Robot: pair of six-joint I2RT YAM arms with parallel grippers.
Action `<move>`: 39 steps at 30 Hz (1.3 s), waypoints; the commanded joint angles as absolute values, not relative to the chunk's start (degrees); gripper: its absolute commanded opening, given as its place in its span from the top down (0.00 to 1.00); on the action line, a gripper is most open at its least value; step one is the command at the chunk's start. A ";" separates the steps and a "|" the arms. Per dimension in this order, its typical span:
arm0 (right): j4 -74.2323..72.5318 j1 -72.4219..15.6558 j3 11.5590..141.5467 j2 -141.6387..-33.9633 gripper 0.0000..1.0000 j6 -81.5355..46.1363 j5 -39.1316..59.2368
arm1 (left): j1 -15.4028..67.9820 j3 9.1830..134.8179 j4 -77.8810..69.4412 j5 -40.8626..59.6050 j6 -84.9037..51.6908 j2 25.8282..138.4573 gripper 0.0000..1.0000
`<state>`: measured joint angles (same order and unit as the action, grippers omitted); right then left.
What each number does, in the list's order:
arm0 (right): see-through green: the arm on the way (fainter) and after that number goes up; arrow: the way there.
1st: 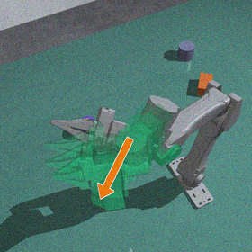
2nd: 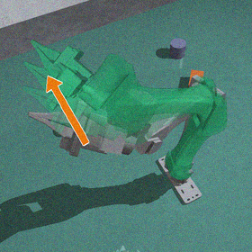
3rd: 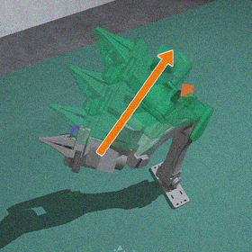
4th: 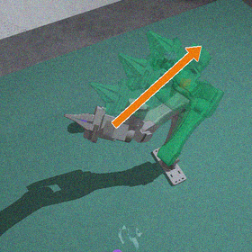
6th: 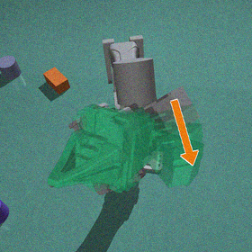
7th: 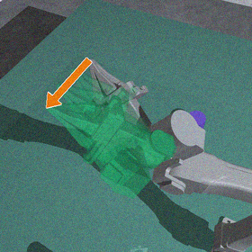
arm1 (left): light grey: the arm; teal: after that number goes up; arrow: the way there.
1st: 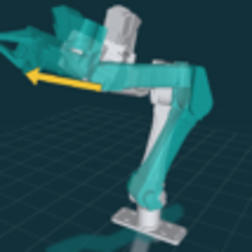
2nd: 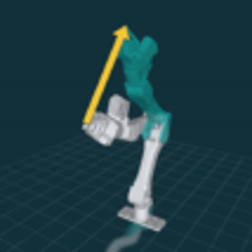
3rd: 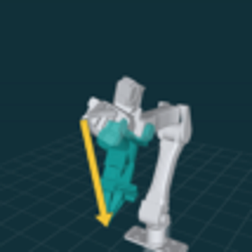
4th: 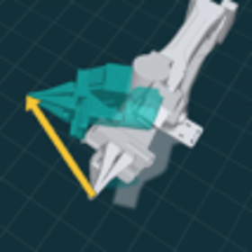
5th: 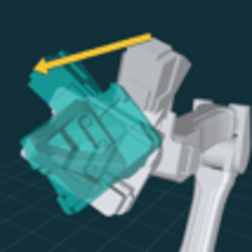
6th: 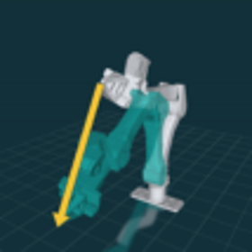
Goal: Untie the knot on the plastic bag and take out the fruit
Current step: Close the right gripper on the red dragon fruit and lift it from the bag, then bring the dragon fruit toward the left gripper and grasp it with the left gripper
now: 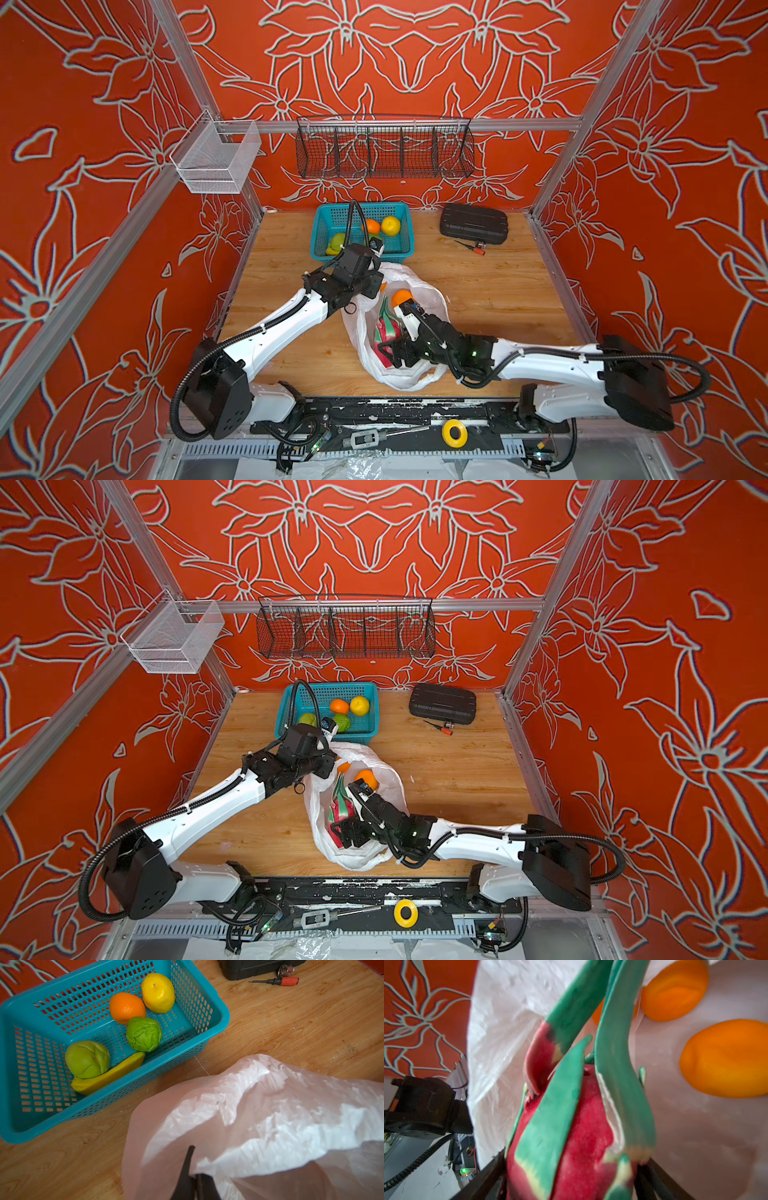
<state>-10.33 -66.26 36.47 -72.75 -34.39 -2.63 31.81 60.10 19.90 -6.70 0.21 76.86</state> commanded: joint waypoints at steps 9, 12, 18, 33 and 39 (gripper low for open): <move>-6.97 -66.45 41.20 -62.74 0.52 -32.32 -13.67 | 31.20 57.42 15.93 -1.76 3.34 73.16 0.96; -6.72 -65.97 41.65 -60.39 0.52 -33.27 -13.54 | 31.20 56.96 15.56 -1.69 3.10 72.37 0.93; -3.43 -62.16 43.68 -55.31 0.52 -35.62 -10.72 | 31.20 55.70 14.45 0.40 2.90 70.24 0.72; -3.50 -41.91 44.54 -49.14 0.52 -47.70 1.93 | 31.28 51.62 8.36 12.19 2.55 58.56 0.38; -5.72 -32.17 44.61 -50.84 0.52 -55.66 11.61 | 31.92 50.53 -1.91 20.34 1.02 57.94 0.27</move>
